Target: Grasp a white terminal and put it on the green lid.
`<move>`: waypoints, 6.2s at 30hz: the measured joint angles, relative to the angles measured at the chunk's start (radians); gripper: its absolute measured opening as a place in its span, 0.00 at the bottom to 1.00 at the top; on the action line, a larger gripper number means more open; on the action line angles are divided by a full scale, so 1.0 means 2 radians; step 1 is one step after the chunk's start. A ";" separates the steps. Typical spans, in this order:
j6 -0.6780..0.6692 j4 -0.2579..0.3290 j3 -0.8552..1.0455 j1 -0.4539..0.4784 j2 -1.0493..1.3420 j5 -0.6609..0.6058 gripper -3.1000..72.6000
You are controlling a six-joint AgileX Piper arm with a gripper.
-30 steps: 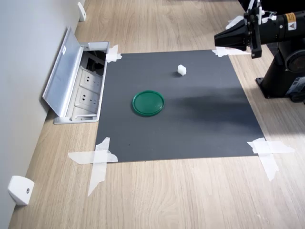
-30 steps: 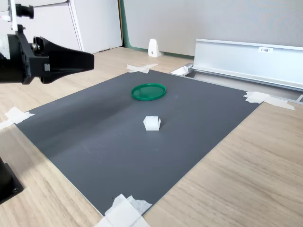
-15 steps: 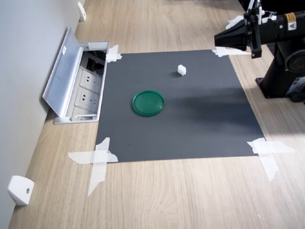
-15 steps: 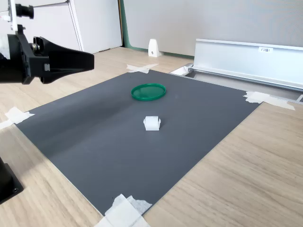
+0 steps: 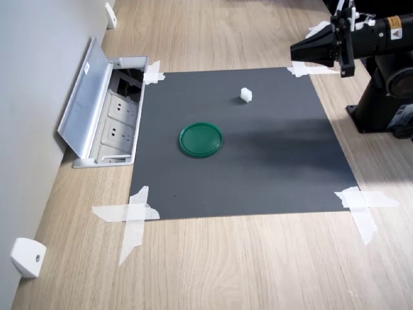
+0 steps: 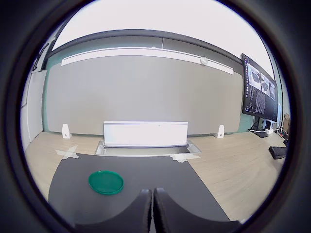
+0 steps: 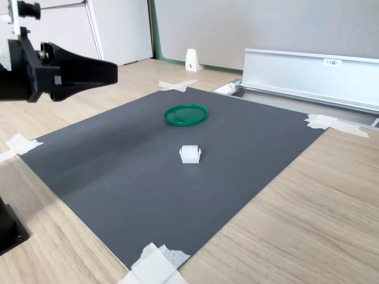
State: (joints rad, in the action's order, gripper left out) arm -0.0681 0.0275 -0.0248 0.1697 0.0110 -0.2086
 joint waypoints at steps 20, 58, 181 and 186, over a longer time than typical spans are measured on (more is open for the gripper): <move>-0.002 -0.069 -0.228 0.000 -0.254 -0.209 0.03; -0.312 -0.019 -0.428 0.078 -0.670 -0.396 0.89; -0.118 0.016 -0.462 -0.044 -0.607 -0.215 0.04; -0.115 0.005 -0.377 -0.027 -0.480 -0.147 0.03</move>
State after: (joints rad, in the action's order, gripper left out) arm -0.2979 0.0377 -0.7793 0.1155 -0.9483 -0.5016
